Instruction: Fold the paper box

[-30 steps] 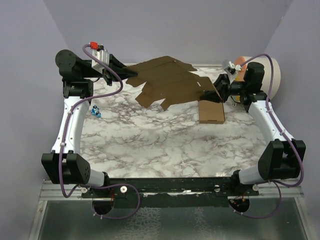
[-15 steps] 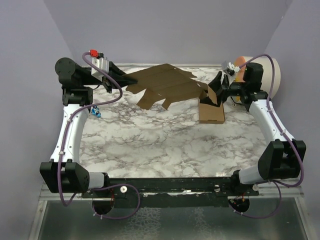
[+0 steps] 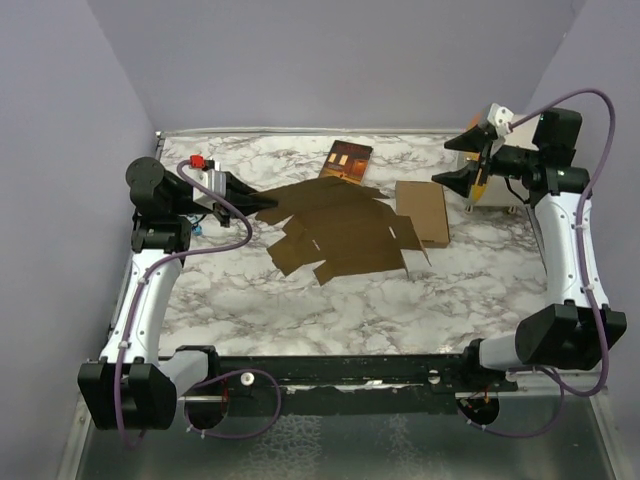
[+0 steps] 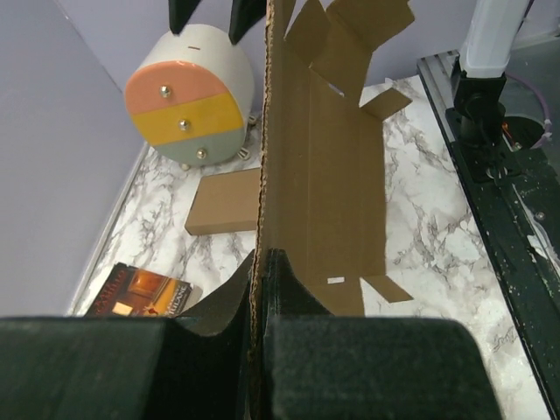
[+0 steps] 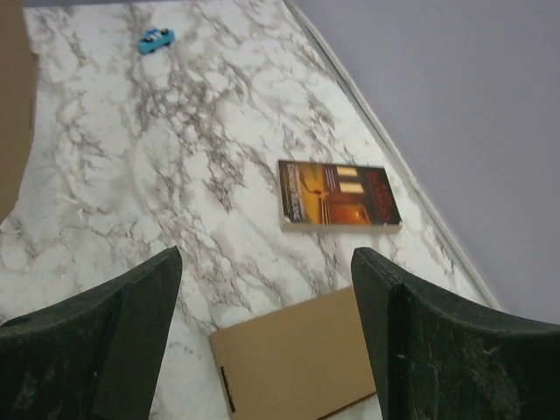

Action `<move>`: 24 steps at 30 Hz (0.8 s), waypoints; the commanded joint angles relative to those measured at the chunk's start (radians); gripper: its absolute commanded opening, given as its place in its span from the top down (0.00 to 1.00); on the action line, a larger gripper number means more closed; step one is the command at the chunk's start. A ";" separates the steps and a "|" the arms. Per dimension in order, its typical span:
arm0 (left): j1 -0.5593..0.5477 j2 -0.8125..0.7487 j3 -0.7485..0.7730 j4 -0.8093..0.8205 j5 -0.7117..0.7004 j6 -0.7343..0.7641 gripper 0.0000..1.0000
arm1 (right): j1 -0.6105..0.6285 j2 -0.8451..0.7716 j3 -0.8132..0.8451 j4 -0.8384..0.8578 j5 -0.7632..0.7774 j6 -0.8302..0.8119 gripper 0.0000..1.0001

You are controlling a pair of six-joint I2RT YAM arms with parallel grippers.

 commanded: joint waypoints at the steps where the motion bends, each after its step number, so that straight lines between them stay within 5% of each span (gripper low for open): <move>1: -0.013 -0.014 -0.023 -0.040 -0.022 0.084 1.00 | 0.031 -0.010 0.110 -0.109 -0.215 -0.011 0.21; 8: -0.037 0.002 -0.073 -0.059 -0.040 0.134 1.00 | 0.201 -0.021 0.004 -0.038 -0.273 0.045 0.23; 17: -0.045 0.035 -0.111 -0.096 -0.065 0.199 1.00 | 0.246 0.003 -0.078 0.044 -0.269 0.092 0.47; 24: -0.046 0.023 -0.139 -0.097 -0.078 0.218 1.00 | 0.286 0.044 -0.074 0.030 -0.247 0.069 0.54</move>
